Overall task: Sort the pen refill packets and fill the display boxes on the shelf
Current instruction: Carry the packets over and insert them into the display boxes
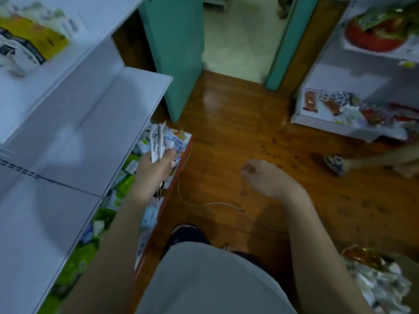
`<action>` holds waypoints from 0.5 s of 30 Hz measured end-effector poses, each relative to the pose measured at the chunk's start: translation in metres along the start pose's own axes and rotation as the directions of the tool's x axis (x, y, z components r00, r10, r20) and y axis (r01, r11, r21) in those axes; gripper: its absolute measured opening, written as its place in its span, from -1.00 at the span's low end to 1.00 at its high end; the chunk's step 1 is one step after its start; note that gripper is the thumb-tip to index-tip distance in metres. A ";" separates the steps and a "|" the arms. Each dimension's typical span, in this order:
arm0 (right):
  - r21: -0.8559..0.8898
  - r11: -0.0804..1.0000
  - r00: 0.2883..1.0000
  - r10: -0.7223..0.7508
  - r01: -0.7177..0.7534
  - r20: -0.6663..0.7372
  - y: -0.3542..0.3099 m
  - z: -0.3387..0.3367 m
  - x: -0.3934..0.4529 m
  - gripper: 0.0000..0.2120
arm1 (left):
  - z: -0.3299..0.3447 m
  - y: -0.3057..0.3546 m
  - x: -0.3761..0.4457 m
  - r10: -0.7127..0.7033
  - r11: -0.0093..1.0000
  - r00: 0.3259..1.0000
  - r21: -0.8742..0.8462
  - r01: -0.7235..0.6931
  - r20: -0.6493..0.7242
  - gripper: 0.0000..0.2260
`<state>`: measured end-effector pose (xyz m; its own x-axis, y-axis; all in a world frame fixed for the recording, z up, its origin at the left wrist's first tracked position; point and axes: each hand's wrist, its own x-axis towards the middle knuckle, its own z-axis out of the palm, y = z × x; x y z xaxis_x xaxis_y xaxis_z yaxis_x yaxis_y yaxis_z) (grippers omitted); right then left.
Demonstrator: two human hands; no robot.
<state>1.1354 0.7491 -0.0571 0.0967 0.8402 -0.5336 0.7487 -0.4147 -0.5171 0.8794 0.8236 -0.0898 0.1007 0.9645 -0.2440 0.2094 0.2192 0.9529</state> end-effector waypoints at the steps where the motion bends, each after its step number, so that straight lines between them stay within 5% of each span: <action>1: -0.009 1.000 1.000 -0.015 0.015 0.023 -0.002 -0.009 0.015 -0.80 | 0.002 0.001 0.013 -0.012 1.000 1.000 -0.010 0.012 -0.019 -0.79; 10: -0.178 0.978 0.985 -0.082 0.109 0.149 -0.063 -0.080 0.171 -0.74 | -0.005 0.032 0.162 -0.008 0.996 0.990 -0.087 -0.004 -0.138 -0.62; 15: -0.176 0.969 0.983 -0.159 0.174 0.092 -0.112 -0.110 0.246 -0.76 | -0.026 0.068 0.226 0.072 0.992 0.988 -0.089 -0.084 -0.136 -0.60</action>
<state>1.1474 1.0405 -0.0565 -0.0846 0.8597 -0.5037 0.8576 -0.1945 -0.4760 0.8915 1.0604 -0.0751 -0.0174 0.9888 -0.1484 0.1130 0.1494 0.9823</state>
